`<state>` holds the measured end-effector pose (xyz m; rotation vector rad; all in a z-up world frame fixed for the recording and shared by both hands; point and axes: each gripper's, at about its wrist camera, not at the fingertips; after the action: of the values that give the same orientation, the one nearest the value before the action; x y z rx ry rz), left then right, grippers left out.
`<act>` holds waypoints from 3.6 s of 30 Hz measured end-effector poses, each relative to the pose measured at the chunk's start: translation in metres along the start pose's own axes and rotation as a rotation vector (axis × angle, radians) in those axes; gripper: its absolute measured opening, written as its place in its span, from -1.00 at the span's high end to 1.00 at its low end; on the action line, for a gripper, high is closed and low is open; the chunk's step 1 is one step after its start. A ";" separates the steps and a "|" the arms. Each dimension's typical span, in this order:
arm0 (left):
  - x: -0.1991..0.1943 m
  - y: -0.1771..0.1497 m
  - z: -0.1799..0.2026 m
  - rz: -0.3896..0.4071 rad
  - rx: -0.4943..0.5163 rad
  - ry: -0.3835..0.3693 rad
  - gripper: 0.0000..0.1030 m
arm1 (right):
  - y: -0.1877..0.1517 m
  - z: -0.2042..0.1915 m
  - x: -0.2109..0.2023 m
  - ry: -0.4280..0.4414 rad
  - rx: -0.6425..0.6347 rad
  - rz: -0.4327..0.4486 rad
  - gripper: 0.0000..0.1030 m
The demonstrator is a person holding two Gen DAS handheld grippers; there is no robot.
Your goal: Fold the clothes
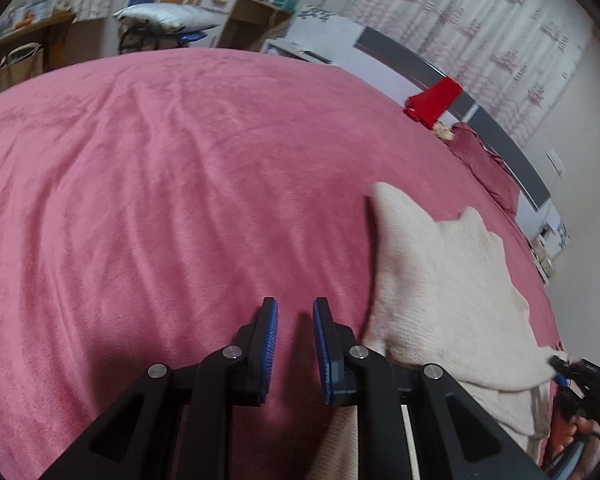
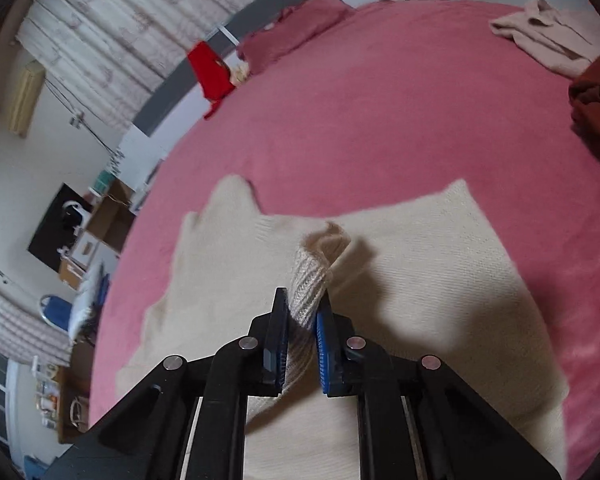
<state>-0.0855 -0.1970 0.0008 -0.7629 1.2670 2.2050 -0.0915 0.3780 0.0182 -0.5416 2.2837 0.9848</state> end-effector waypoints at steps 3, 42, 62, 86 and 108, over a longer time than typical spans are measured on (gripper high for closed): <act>-0.004 -0.003 0.017 0.006 0.097 -0.016 0.67 | -0.007 0.013 0.023 -0.032 -0.021 -0.126 0.50; -0.006 -0.005 -0.027 -0.016 -0.071 0.090 0.88 | -0.078 -0.035 0.018 0.037 -0.321 0.050 -0.62; 0.047 0.033 0.024 -0.005 0.095 0.019 0.97 | -0.077 -0.034 0.023 0.090 -0.315 0.070 -0.67; 0.072 0.028 0.087 0.006 0.309 0.023 0.74 | -0.077 -0.037 0.026 0.089 -0.318 0.067 -0.69; 0.067 0.039 0.067 0.015 0.166 0.012 0.78 | -0.091 -0.264 0.170 0.195 -0.849 -0.274 0.50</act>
<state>-0.1744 -0.1468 0.0073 -0.7043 1.4458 2.0781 -0.2599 0.0986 0.0066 -1.2979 1.7801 1.7982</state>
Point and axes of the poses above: each gripper's, at about its wrist camera, not at the fingertips, and x roughly the way its jaws point, z to its right, y to its top, and after that the axes turned 1 degree about z, right-handed
